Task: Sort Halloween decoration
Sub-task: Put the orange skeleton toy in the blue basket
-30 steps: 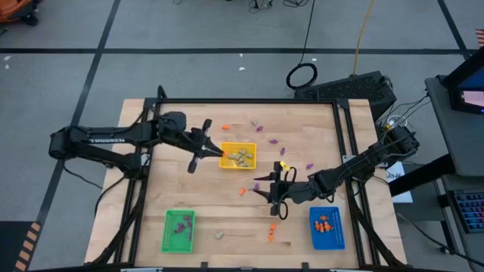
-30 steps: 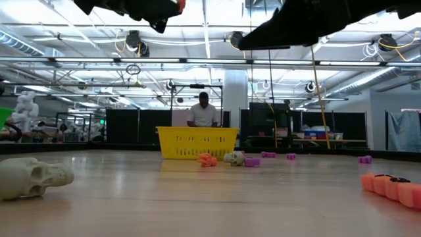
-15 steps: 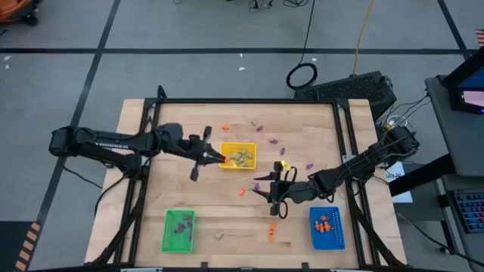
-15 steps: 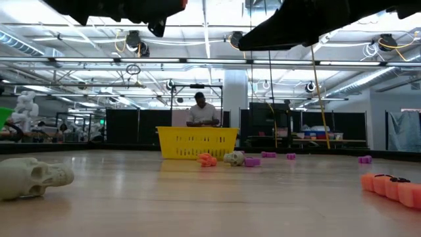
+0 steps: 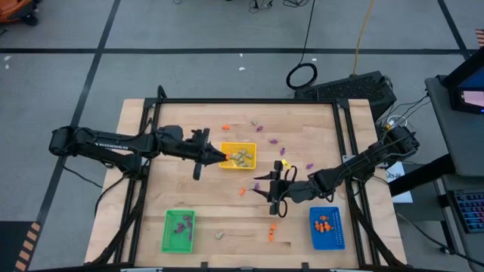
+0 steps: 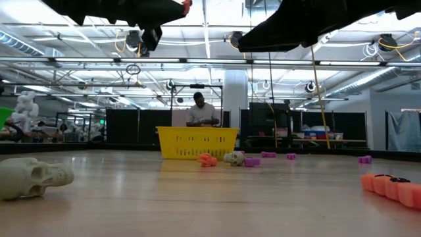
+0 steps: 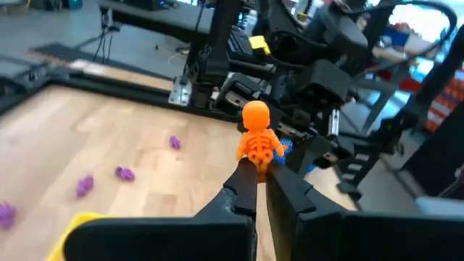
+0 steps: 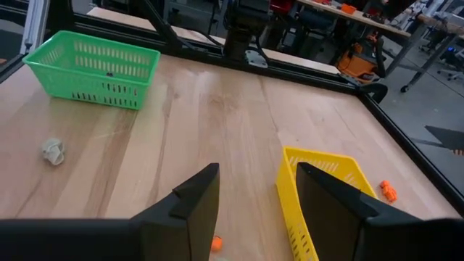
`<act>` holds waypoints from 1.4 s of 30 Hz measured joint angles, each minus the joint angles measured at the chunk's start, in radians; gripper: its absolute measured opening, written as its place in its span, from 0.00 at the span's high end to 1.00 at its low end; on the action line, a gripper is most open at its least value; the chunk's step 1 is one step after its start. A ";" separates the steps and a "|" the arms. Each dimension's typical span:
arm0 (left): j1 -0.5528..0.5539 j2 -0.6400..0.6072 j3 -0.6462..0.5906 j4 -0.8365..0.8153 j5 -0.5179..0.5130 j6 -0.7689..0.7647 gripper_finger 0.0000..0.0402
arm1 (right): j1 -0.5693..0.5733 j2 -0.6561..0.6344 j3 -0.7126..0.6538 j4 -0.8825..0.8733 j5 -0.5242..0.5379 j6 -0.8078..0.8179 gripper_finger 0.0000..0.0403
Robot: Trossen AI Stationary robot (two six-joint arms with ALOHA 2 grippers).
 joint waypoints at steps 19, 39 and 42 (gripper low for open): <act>0.001 0.000 0.000 -0.003 -0.001 -0.202 0.97 | 0.000 0.000 0.000 0.000 0.000 0.001 0.58; 0.001 0.000 0.000 -0.008 -0.004 0.311 0.97 | 0.000 0.000 0.000 0.000 0.000 -0.101 0.58; 0.001 0.000 0.000 -0.008 -0.025 0.379 0.97 | 0.000 0.000 0.000 0.000 0.000 -0.147 0.58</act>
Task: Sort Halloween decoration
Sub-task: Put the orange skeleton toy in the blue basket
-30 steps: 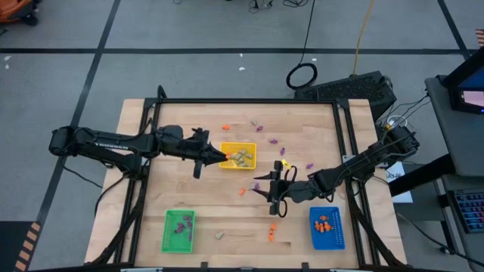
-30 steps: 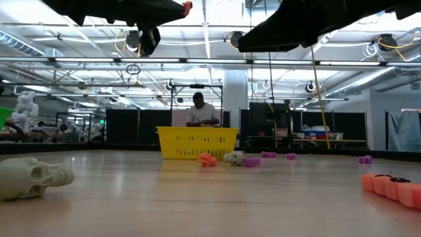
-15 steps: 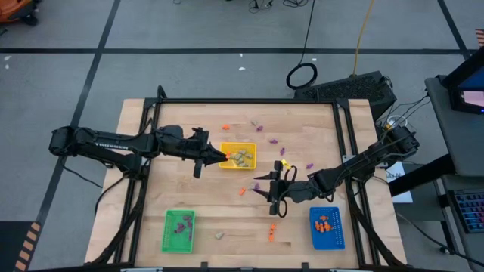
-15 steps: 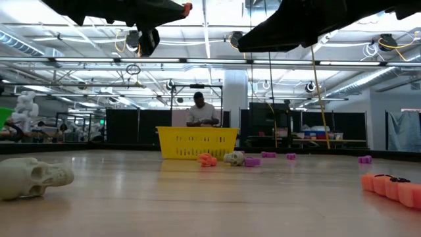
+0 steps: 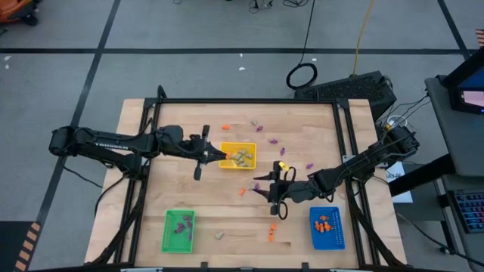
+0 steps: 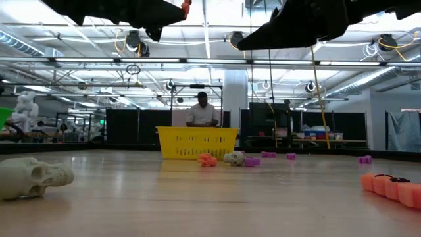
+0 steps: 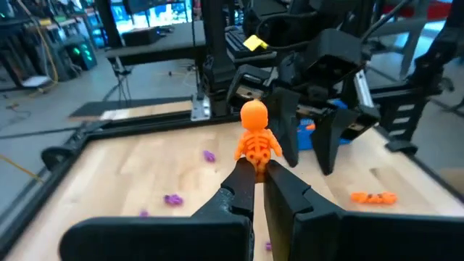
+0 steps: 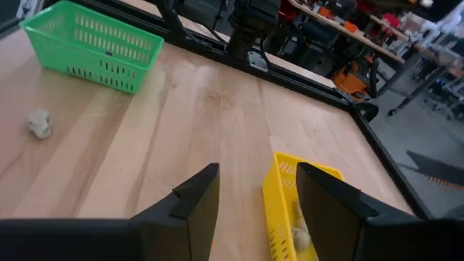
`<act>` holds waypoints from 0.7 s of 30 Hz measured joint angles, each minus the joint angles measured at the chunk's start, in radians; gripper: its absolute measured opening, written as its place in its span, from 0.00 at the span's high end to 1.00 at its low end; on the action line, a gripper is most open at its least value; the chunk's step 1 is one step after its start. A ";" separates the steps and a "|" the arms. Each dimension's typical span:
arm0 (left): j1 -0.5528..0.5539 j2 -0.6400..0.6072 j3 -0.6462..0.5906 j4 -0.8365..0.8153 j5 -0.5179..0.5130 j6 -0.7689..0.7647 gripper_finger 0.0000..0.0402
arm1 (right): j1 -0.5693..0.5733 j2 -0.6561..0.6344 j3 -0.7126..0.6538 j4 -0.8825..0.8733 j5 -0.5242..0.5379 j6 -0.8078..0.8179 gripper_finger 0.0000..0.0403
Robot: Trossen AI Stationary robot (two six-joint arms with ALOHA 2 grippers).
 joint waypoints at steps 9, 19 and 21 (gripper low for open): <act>-0.001 0.000 0.000 -0.053 -0.009 -0.053 0.97 | 0.000 0.000 0.011 0.053 0.003 -0.151 0.58; -0.032 0.039 0.000 -0.101 0.000 -0.155 0.97 | -0.003 0.000 0.182 -0.056 0.001 -0.549 0.58; -0.049 0.059 0.005 -0.105 0.003 -0.155 0.97 | -0.012 0.000 0.220 -0.104 -0.012 -0.592 0.58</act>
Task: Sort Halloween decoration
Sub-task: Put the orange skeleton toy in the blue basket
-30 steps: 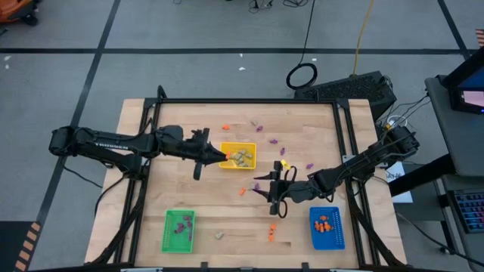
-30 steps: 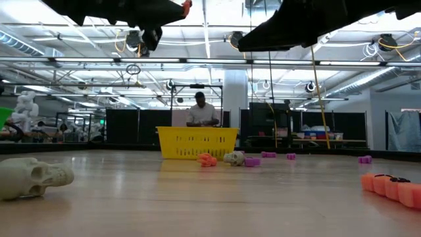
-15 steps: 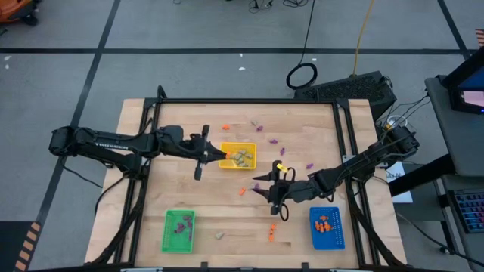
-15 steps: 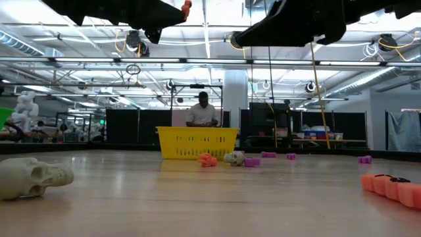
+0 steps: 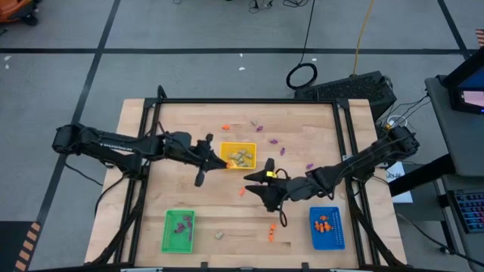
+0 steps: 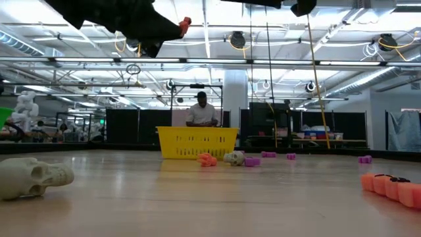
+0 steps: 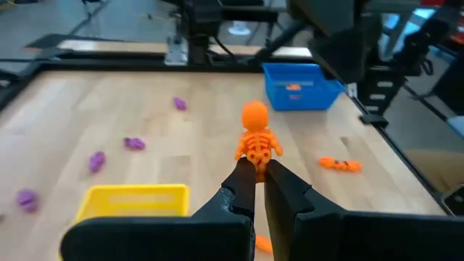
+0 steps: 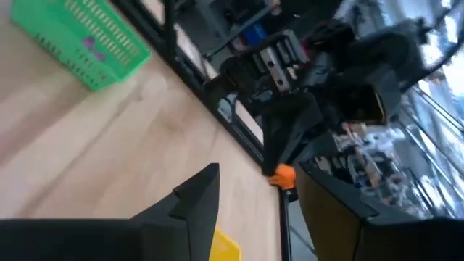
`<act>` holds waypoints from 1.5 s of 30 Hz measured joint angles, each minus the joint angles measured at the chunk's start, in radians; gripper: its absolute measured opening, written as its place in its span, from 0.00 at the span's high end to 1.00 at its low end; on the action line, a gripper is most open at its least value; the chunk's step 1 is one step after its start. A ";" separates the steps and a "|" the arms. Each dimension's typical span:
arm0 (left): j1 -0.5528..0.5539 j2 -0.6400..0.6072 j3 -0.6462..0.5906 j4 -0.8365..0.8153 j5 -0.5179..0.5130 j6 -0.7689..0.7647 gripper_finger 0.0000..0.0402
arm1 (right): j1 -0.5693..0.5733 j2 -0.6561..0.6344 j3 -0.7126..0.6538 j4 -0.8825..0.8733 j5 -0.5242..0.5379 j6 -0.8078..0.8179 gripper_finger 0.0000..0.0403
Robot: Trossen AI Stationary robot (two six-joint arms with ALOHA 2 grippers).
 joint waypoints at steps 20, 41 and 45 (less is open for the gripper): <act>-0.078 0.225 0.256 -0.218 0.146 -0.026 0.97 | -0.101 0.020 0.075 -0.149 -0.313 -0.140 0.43; -0.078 0.258 0.308 -0.290 0.177 -0.016 0.97 | -0.203 0.022 0.075 -0.179 -0.573 -0.009 0.51; -0.078 0.258 0.308 -0.289 0.177 -0.015 0.97 | -0.217 0.045 0.075 -0.152 -0.642 -0.006 0.51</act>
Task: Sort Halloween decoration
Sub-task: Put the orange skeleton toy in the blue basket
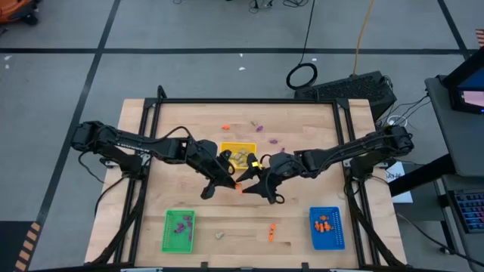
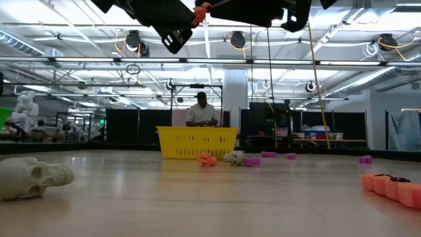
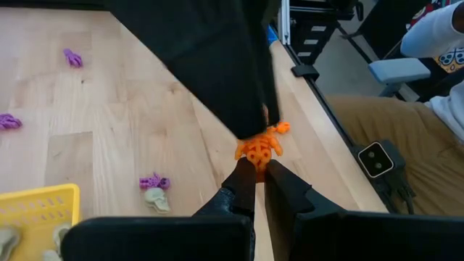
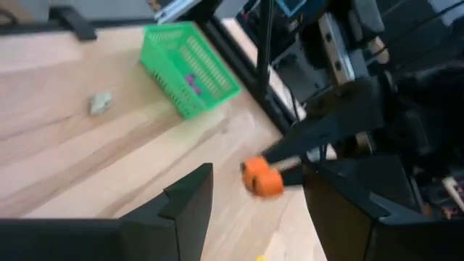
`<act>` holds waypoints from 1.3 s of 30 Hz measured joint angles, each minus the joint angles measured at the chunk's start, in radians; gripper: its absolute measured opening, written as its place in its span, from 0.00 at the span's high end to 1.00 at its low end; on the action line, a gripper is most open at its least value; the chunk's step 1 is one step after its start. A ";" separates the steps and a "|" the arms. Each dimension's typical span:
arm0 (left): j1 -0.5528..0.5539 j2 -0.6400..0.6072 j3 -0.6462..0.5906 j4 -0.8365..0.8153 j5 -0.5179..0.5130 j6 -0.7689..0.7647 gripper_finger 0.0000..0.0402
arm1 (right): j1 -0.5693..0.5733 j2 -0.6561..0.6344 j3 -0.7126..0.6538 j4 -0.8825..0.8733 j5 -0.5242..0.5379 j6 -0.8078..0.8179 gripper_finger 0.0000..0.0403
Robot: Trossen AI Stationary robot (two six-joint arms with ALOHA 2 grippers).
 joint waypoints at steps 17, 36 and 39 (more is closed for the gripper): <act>0.000 -0.001 0.000 -0.031 -0.001 0.000 0.97 | -0.010 0.052 0.000 0.062 -0.001 0.009 0.57; 0.000 -0.001 0.000 -0.050 -0.001 0.019 0.97 | -0.016 0.051 0.000 0.055 -0.004 0.012 0.93; 0.000 -0.001 0.000 -0.050 -0.005 0.073 0.97 | -0.016 0.051 0.000 0.054 -0.004 0.012 0.93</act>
